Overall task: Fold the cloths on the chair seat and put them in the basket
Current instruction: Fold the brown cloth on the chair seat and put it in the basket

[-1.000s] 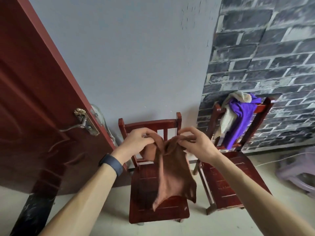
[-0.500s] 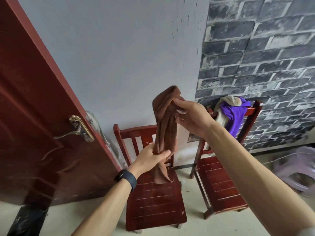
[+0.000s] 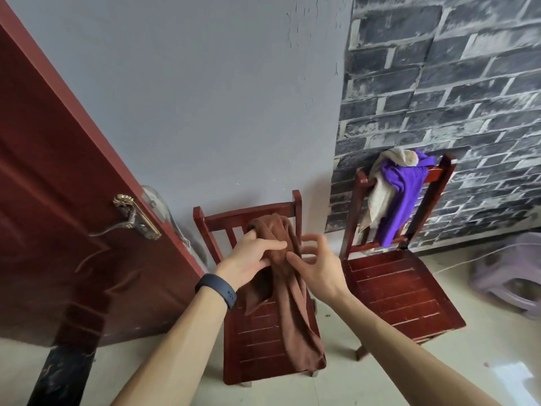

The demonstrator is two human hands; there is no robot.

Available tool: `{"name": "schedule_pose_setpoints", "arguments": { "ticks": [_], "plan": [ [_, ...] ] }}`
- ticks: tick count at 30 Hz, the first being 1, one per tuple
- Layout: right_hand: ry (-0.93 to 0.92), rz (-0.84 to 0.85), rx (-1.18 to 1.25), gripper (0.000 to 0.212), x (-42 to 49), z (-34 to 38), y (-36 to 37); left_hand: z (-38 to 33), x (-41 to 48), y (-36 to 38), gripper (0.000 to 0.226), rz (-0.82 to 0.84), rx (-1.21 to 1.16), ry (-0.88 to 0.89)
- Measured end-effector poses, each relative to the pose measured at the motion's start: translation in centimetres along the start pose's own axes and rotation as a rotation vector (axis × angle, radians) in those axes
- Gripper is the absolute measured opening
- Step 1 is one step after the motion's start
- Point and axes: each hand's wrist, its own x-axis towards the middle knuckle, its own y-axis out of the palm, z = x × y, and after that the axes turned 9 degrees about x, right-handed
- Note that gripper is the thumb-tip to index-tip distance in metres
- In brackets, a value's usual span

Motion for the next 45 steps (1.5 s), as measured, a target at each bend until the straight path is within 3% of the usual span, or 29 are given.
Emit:
{"name": "schedule_pose_setpoints", "arguments": {
  "ticks": [3,6,9,12,17,20,22,25,27,29,34,40,42,45],
  "plan": [
    [0.064,0.084,0.041,0.024,1.1,-1.2,0.0,1.3,0.1,-0.1,0.040,0.044,0.065,0.002],
    [0.215,0.191,0.160,0.031,1.7,-2.9,0.2,3.1,0.1,-0.1,0.039,0.071,0.182,-0.039],
    [0.187,0.169,-0.009,0.021,1.3,-3.8,0.8,5.3,0.9,-0.5,0.042,0.003,0.287,-0.055],
    [0.135,0.048,-0.210,0.021,0.8,-3.7,0.7,7.1,1.2,-1.5,0.026,-0.151,0.385,-0.062],
    [0.161,0.261,-0.181,0.015,0.1,-4.3,0.8,8.7,0.4,-2.3,0.029,-0.072,0.182,-0.054],
    [0.155,0.250,-0.162,0.012,0.0,-4.8,1.9,9.1,0.3,-2.3,0.029,-0.055,0.138,-0.044],
    [0.188,0.180,-0.134,0.016,0.0,-4.9,2.3,9.2,0.4,-2.5,0.025,-0.121,0.270,-0.025],
    [0.192,0.071,-0.173,0.022,-0.2,-4.4,2.4,9.7,0.2,-3.8,0.023,-0.341,0.744,0.060],
    [0.176,-0.001,-0.216,0.021,-0.2,-4.3,2.2,10.1,-0.3,-4.9,0.029,-0.464,0.935,0.055],
    [0.164,-0.093,-0.223,0.021,0.2,-4.2,1.5,10.9,-0.2,-6.4,0.029,-0.499,0.858,-0.003],
    [0.212,-0.298,-0.149,0.035,2.4,-3.6,-1.6,10.8,-1.0,-9.7,0.027,-0.473,0.135,-0.215],
    [0.260,-0.390,0.075,0.026,5.0,-3.5,-4.5,8.8,-2.0,-12.8,0.028,-0.417,-0.246,-0.254],
    [0.285,-0.366,0.177,0.027,5.5,-3.7,-4.9,7.7,-2.2,-13.3,0.029,-0.308,-0.281,-0.191],
    [0.267,-0.272,0.223,0.014,5.7,-4.0,-4.9,6.7,-2.6,-13.5,0.044,-0.164,-0.048,-0.113]
  ]
}}
